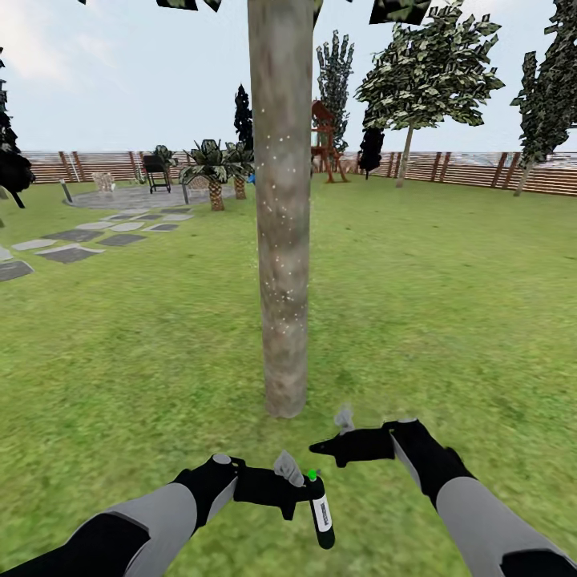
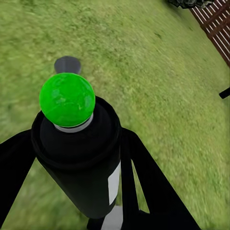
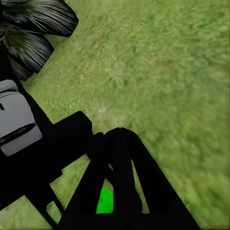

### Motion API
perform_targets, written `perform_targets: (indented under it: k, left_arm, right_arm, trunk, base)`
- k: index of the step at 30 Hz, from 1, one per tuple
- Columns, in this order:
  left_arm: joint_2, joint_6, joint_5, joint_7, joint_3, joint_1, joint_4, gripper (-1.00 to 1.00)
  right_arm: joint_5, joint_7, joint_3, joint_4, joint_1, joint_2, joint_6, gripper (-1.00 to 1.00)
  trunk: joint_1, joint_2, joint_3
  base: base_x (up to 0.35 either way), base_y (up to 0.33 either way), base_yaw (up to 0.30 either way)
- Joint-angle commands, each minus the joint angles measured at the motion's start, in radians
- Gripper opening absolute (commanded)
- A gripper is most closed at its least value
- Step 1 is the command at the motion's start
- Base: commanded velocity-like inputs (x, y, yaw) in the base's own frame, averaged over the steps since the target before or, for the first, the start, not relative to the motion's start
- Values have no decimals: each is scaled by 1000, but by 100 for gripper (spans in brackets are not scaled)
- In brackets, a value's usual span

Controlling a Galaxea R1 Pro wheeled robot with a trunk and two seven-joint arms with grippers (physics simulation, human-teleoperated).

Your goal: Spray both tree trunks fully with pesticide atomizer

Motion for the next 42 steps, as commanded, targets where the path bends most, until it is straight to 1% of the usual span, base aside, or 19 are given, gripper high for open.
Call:
perform_targets:
  k: [1,6,19,22,23,24,25,27,28,30,31,34,35,36,37,39,40,41,42]
  left_arm:
    - [0,-10,-5,0,2,-1,0,-100]
    - [0,-10,-5,0,2,-1,0,-100]
    - [0,-10,-5,0,2,-1,0,-100]
    - [0,-10,-5,0,2,-1,0,-100]
    - [0,-10,-5,0,2,-1,0,-100]
    - [0,-10,-5,0,3,-1,0,-100]
    - [0,-10,-5,0,3,-1,0,-100]
    - [0,-10,-5,0,3,-1,0,-100]
    - [0,-10,-5,0,3,-1,0,-100]
    - [0,-10,-5,0,4,-1,0,-100]
    - [0,-10,-5,1,4,-1,0,-100]
    - [0,-10,-5,6,6,-1,1,-100]
    - [0,-10,-5,10,7,-1,1,-100]
    - [0,-10,-5,32,9,-1,1,-100]
    - [0,-11,-5,71,9,-1,1,-100]
    - [0,-10,-3,236,8,-1,4,-100]
    - [0,-10,-2,293,8,-1,4,-100]
    - [0,-11,1,415,8,-1,5,-100]
    - [0,-11,9,586,8,-1,7,-100]
  right_arm:
    - [3,2,7,7,0,0,9,-100]
    - [6,-1,42,34,0,1,9,-100]
    - [6,-2,46,59,0,7,7,-100]
    - [6,-4,46,66,0,6,6,-100]
    - [5,-24,43,65,-1,-4,7,-100]
    - [4,-62,41,55,-4,-28,10,-100]
    - [3,-114,39,33,-28,-69,13,-100]
    - [1,-168,33,26,-44,-125,15,-100]
    - [1,-215,5,24,-48,-151,15,-100]
    - [1,-299,-71,23,-50,-172,13,-100]
    - [2,-345,-106,23,-51,-178,12,100]
    - [3,-453,-150,29,-51,-186,7,100]
    - [3,-525,-162,41,-51,-188,-1,100]
    - [3,-641,-167,76,-50,-188,-18,100]
    - [3,-742,-168,121,-48,-188,-40,100]
    - [0,-960,-170,279,-45,-186,-157,100]
    - [-1,-1006,-170,328,-45,-184,-204,100]
    - [-2,-1081,-170,421,-44,-181,-308,100]
    - [-2,-1154,-171,501,-19,-167,-442,100]
  trunk:
    - [0,-1,-1]
    - [0,-1,-1]
    - [0,-1,-1]
    - [0,-1,-1]
    - [0,-1,-1]
    - [0,-1,-1]
    - [0,-1,-1]
    - [0,-1,-1]
    - [0,-1,-1]
    - [0,-1,-1]
    - [0,-1,-1]
    - [0,-1,-1]
    - [0,-1,-1]
    - [0,-1,-1]
    - [0,-1,-1]
    - [0,-1,-1]
    - [0,-1,-1]
    - [0,-1,-1]
    - [0,-1,-1]
  base:
    - [0,0,0]
    - [0,0,0]
    - [0,0,0]
    - [0,0,0]
    - [0,0,0]
    - [0,0,0]
    - [0,0,0]
    - [0,0,0]
    - [0,0,0]
    - [0,0,0]
    - [0,0,0]
    - [0,0,0]
    - [0,0,0]
    - [0,0,0]
    - [0,0,0]
    - [0,0,0]
    - [0,0,0]
    - [0,0,0]
    - [0,0,0]
